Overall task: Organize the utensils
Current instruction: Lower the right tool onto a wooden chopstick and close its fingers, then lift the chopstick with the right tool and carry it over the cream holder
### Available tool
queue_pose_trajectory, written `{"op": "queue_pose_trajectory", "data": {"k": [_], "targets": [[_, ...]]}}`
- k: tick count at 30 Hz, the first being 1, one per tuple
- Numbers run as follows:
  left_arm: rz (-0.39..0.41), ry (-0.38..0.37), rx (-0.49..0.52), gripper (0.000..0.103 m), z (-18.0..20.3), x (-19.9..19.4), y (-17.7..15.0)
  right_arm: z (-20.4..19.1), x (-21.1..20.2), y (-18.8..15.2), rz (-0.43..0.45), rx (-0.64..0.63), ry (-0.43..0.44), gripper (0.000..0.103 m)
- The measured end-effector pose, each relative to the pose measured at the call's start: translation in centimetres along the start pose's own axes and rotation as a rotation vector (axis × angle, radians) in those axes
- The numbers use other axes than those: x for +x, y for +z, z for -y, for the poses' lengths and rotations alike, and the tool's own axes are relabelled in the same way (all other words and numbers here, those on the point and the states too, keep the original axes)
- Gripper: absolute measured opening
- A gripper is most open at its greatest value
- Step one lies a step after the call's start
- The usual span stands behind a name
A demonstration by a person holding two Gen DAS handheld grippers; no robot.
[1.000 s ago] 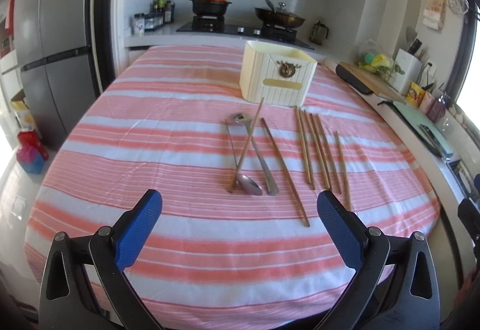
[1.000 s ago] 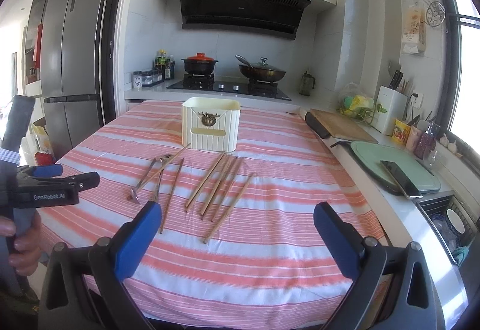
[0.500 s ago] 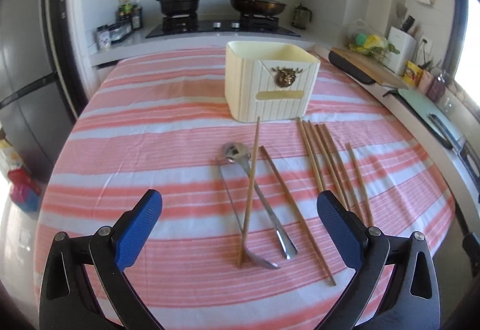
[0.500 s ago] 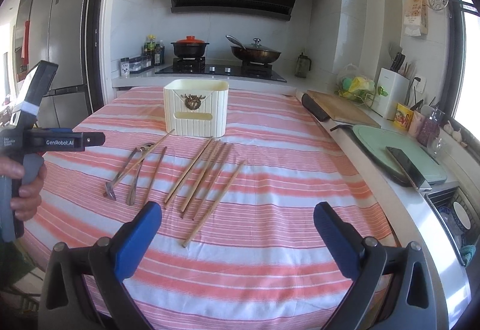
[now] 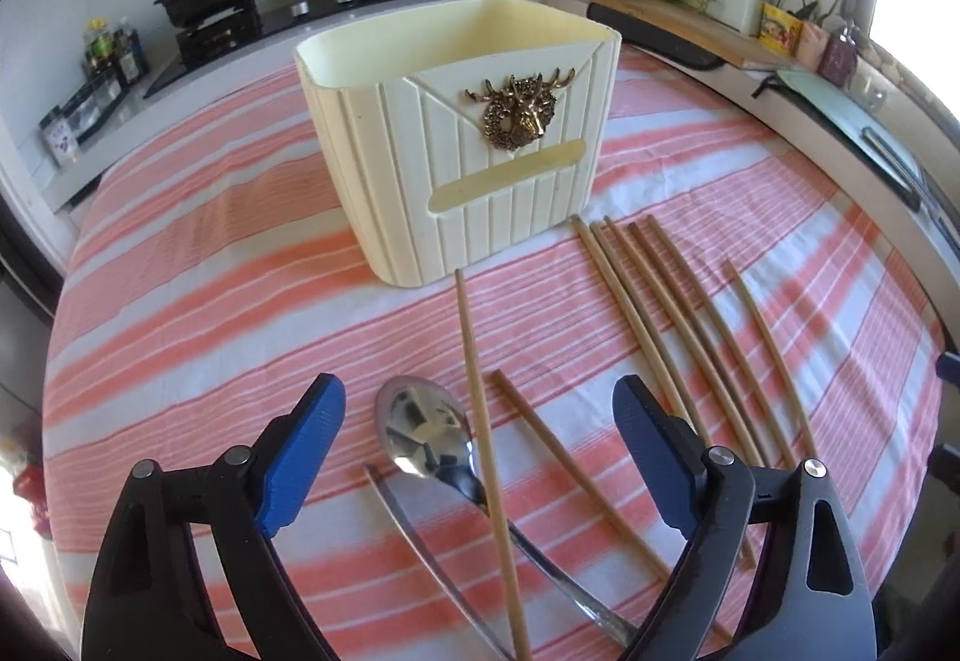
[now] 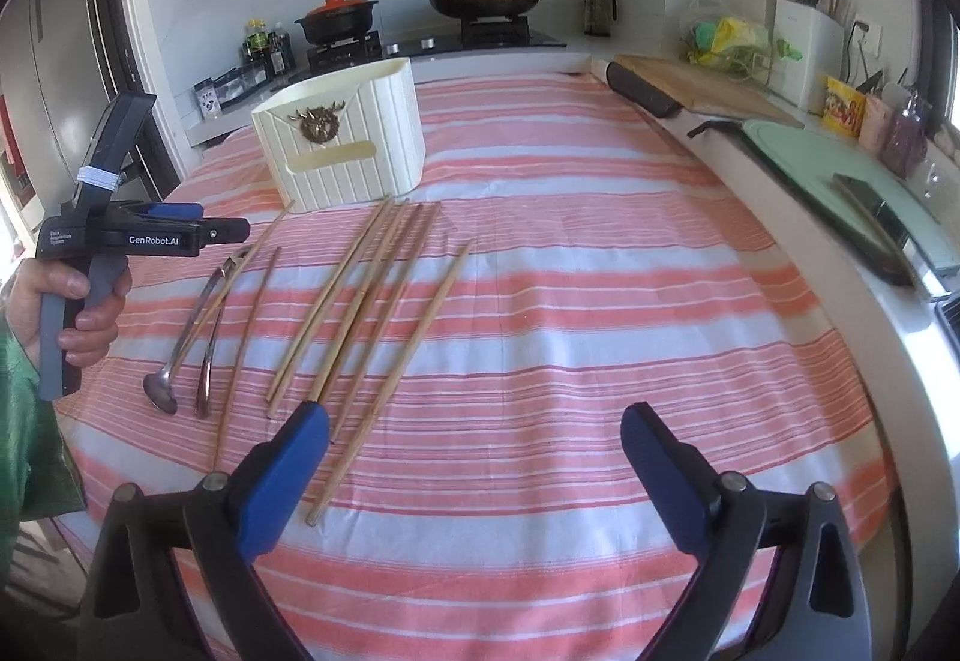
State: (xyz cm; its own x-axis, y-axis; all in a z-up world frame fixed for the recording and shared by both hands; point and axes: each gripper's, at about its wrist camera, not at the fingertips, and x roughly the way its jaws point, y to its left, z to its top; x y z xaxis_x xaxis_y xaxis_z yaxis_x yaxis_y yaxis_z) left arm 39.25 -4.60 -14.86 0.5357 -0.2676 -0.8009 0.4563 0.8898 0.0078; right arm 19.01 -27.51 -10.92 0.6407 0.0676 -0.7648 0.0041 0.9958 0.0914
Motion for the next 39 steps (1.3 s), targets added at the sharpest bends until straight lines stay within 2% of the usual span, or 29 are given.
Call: {"op": "queue_pose_trajectory", "data": {"k": [4, 7, 8, 10, 12, 13, 16, 17, 18, 19, 21, 22, 24, 30, 31, 32, 35, 39], "targets": [[-0.023, -0.009, -0.004, 0.078, -0.3, 1.7, 1.1, -0.1, 2.3, 0.8, -0.053, 0.06, 0.064, 0.088], [-0.044, -0.015, -0.007, 0.073, -0.4, 2.9, 1.6, -0.6, 3.2, 1.4, -0.061, 0.058, 0.065, 0.086], [-0.055, -0.016, -0.007, 0.068, -0.4, 3.5, 1.7, -0.7, 3.5, 1.6, -0.064, 0.053, 0.064, 0.084], [-0.084, -0.02, -0.01, 0.059, -0.6, 4.4, 1.7, -0.7, 4.6, 2.1, -0.088, 0.055, 0.065, 0.075], [-0.108, -0.03, -0.02, 0.047, -0.9, 5.2, 1.7, -0.3, 6.0, 2.7, -0.125, 0.088, 0.08, 0.069], [-0.115, -0.037, -0.027, 0.045, -1.1, 5.5, 1.7, 0.0, 6.6, 3.0, -0.138, 0.106, 0.085, 0.067], [-0.124, -0.058, -0.045, 0.022, -1.6, 6.0, 1.6, -0.1, 8.4, 4.2, -0.158, 0.142, 0.101, 0.058], [-0.125, -0.063, -0.05, 0.011, -1.8, 6.2, 1.6, -0.4, 9.0, 4.6, -0.163, 0.133, 0.101, 0.057], [-0.123, -0.067, -0.055, 0.008, -2.0, 6.2, 1.5, -0.8, 9.9, 5.1, -0.17, 0.118, 0.094, 0.05], [-0.117, -0.071, -0.06, 0.008, -2.1, 6.1, 1.5, -1.0, 10.7, 5.4, -0.185, 0.112, 0.084, 0.039], [-0.104, -0.076, -0.073, 0.007, -2.5, 5.8, 1.4, -1.3, 12.7, 5.8, -0.239, 0.103, 0.067, 0.032], [-0.094, -0.074, -0.08, 0.007, -2.7, 5.4, 1.4, -1.6, 12.9, 6.0, -0.222, 0.087, 0.05, 0.029], [-0.07, -0.076, -0.096, 0.007, -3.3, 4.5, 1.2, -2.3, 13.4, 6.5, -0.245, 0.032, 0.015, 0.026], [-0.013, -0.076, -0.148, 0.007, -4.9, 1.3, 1.2, -2.8, 16.4, 9.6, -0.282, -0.013, -0.014, 0.021], [-0.001, -0.074, -0.155, 0.007, -5.0, 0.8, 1.3, -2.7, 17.0, 10.2, -0.286, -0.013, -0.028, 0.01], [0.013, -0.075, -0.162, 0.006, -5.2, 0.0, 1.3, -2.5, 17.5, 10.8, -0.287, -0.007, -0.03, 0.009], [0.061, -0.07, -0.178, 0.006, -5.3, -2.3, 1.7, -1.8, 17.9, 12.1, -0.3, 0.024, 0.002, 0.006], [0.137, -0.067, -0.21, 0.004, -5.7, -6.2, 1.9, -1.7, 14.1, 13.8, -0.2, 0.041, 0.072, 0.006]]}}
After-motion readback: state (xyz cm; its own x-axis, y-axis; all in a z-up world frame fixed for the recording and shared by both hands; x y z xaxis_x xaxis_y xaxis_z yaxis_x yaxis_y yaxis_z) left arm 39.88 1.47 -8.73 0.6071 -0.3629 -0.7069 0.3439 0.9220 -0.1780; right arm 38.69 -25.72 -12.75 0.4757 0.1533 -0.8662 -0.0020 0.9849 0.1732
